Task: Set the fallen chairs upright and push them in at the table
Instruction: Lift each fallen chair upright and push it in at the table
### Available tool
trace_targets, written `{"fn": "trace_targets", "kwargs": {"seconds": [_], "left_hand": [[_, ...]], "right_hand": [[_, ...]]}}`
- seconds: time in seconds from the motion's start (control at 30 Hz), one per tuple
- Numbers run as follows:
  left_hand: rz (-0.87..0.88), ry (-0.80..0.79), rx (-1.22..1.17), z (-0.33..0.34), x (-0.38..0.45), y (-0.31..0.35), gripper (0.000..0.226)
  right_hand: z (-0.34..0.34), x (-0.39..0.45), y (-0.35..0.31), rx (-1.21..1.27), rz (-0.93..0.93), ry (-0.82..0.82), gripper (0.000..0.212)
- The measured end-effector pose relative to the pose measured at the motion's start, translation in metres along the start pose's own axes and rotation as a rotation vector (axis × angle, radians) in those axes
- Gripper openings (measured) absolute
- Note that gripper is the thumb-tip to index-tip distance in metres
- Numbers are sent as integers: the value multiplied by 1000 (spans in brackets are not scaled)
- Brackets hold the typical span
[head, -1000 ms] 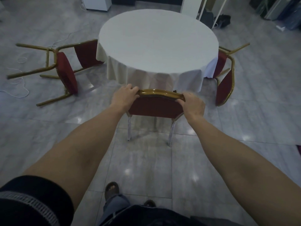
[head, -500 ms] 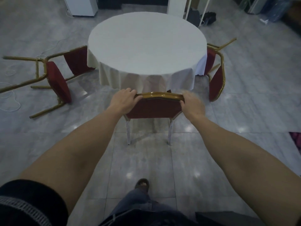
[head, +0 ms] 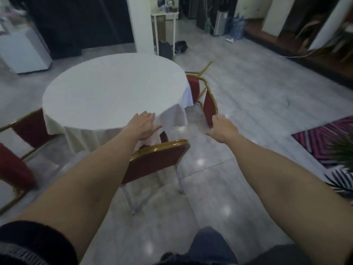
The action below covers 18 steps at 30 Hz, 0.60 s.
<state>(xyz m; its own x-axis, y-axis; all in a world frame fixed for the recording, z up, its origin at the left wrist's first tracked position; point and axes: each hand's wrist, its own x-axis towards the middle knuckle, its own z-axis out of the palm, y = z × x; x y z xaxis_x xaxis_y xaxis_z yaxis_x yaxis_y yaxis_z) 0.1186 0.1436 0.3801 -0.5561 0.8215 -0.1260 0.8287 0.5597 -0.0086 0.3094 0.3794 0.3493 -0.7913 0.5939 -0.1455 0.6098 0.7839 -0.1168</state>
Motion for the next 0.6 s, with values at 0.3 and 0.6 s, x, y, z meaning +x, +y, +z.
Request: {"fn": "trace_targets", "kwargs": {"seconds": [0.3,0.6], "left_hand": [[94,-69,37,-5,157,81,68],[20,-117,-52,-19,333,174,71]], "right_hand": [[-24,84,117,50,102,5,79],[-71,219,265,-66,32,-74,78]]}}
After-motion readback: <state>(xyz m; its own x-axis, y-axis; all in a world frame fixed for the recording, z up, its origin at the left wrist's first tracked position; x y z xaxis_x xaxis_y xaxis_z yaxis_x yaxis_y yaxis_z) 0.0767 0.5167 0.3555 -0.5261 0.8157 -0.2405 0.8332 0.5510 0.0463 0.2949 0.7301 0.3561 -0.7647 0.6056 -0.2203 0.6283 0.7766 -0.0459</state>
